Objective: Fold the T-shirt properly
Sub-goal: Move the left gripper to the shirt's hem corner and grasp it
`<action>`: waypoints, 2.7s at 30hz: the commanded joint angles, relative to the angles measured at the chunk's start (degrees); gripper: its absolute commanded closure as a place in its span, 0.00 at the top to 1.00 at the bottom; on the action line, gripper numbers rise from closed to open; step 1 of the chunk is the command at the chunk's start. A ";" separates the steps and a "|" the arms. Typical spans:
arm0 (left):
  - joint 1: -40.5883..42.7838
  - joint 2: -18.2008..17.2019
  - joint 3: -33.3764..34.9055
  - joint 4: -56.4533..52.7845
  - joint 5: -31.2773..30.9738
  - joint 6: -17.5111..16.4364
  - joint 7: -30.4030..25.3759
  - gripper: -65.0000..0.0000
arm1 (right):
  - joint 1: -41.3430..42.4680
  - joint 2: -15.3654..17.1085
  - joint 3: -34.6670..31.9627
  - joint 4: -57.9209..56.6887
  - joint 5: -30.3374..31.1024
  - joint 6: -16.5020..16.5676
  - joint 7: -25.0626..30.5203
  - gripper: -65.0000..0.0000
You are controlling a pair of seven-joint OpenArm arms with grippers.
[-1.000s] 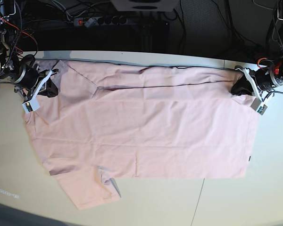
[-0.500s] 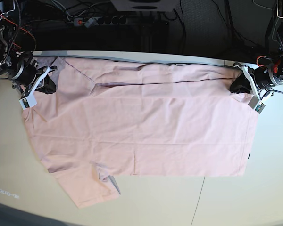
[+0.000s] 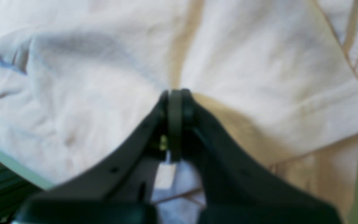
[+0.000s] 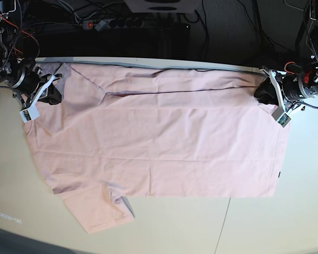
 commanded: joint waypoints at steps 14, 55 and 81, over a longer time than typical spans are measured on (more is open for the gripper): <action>-16.06 -6.51 -6.14 -7.98 -2.23 -0.15 -12.70 0.50 | -0.37 1.11 0.28 -0.28 -2.60 3.67 -3.08 0.00; -57.31 6.56 10.95 -77.42 8.83 7.37 -27.12 0.49 | -0.37 1.11 0.31 -0.33 -3.21 3.65 -4.13 0.00; -57.24 11.74 10.95 -77.70 13.11 7.26 -30.51 0.00 | -0.20 0.83 0.33 -0.28 -1.88 3.65 -4.17 0.00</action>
